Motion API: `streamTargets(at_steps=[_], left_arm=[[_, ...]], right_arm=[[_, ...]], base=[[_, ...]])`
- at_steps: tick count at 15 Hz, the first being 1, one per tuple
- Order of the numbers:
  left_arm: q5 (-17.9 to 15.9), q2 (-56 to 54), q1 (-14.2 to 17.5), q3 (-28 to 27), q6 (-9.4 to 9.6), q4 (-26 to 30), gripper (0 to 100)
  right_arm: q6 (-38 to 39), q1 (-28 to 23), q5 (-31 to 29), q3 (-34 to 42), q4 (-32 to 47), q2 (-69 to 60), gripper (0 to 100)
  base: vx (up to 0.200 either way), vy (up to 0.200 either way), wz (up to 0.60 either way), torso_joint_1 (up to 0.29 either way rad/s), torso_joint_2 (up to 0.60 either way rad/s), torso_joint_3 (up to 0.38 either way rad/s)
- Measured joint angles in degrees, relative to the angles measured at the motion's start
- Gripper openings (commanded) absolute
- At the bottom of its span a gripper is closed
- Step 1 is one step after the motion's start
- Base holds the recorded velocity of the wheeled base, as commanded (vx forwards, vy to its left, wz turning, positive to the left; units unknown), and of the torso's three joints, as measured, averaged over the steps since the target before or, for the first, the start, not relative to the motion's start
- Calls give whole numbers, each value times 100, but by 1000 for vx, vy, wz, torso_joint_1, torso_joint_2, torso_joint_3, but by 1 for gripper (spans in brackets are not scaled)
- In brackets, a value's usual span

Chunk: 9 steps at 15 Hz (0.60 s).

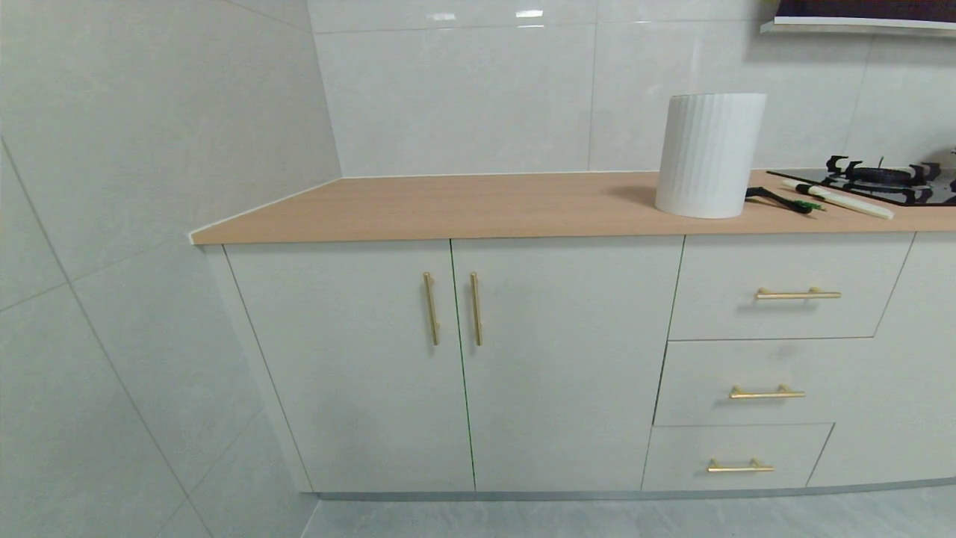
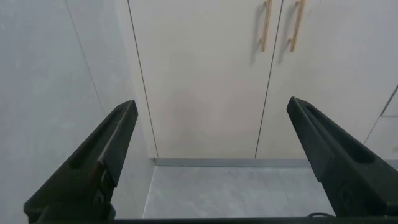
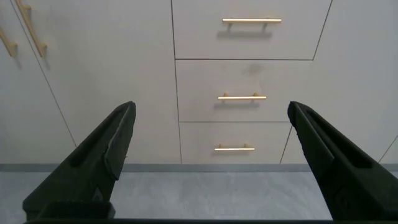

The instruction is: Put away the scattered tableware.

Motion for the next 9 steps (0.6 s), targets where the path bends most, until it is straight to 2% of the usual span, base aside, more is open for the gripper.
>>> streamTargets(at_steps=[9], left_arm=[[-4, 0, 2, 0, -2, 0, 100]], right_arm=[[18, 0, 44, 0, 11, 0, 100]], base=[[0, 0, 0, 0, 0, 0]])
